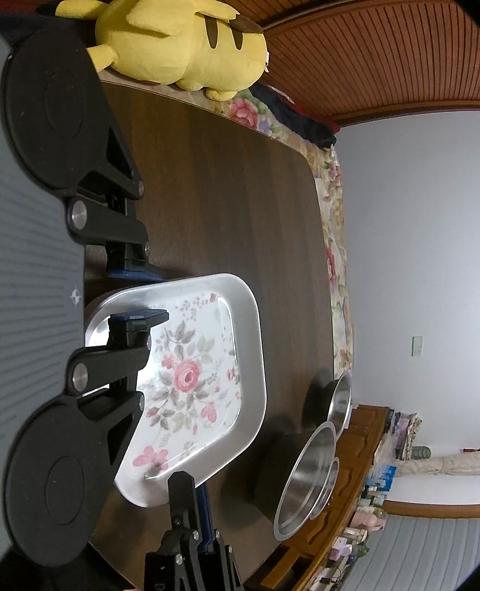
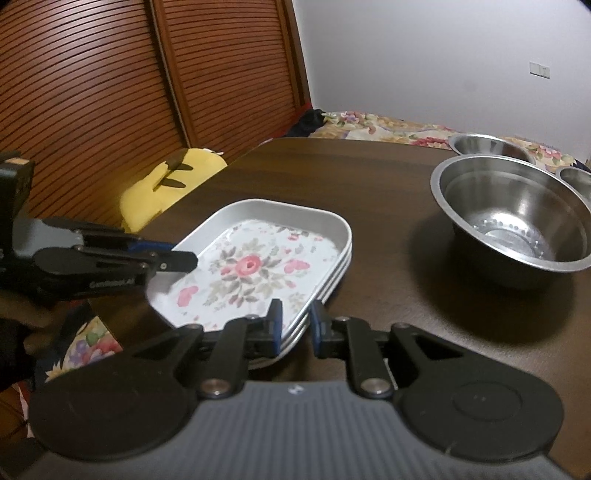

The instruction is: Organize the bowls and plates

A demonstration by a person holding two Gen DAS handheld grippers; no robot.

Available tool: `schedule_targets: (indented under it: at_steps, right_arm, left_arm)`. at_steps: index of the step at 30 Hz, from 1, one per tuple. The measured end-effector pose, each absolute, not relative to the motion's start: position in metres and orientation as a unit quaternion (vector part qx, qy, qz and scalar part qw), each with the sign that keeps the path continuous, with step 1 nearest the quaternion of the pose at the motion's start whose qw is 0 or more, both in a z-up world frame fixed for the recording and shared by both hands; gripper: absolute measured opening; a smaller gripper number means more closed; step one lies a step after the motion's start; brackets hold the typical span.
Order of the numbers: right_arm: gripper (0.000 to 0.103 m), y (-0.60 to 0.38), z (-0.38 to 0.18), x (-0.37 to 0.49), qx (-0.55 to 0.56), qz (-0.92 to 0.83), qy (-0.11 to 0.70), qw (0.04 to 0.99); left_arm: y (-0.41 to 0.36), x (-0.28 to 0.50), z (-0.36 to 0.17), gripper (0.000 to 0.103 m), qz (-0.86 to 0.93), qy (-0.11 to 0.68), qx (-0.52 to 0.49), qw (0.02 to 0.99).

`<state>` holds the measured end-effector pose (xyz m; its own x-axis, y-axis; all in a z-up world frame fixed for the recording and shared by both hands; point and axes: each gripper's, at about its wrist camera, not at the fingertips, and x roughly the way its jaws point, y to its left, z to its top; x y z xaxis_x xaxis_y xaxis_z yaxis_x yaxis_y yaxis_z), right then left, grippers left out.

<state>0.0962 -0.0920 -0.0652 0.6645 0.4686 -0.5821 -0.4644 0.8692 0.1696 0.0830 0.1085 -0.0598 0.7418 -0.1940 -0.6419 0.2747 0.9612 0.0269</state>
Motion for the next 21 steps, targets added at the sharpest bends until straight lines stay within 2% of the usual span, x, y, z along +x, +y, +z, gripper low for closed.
schedule_targets:
  at_steps: [7, 9, 11, 21]
  right_arm:
    - [0.018, -0.097, -0.065, 0.098, 0.009, 0.263, 0.319, 0.911]
    - [0.018, -0.1, -0.064, 0.099, 0.012, 0.263, 0.317, 0.911]
    - [0.018, -0.103, -0.063, 0.099, 0.016, 0.261, 0.315, 0.912]
    - [0.018, -0.124, -0.034, 0.094, 0.02, 0.239, 0.27, 0.932]
  left_arm:
    - [0.109, 0.082, -0.058, 0.019, -0.121, 0.334, 0.055, 0.933]
    - [0.11, 0.081, -0.057, 0.022, -0.121, 0.333, 0.052, 0.934]
    - [0.11, 0.08, -0.055, 0.031, -0.12, 0.328, 0.049, 0.936]
    - [0.106, 0.081, -0.031, 0.042, -0.121, 0.296, 0.042, 0.947]
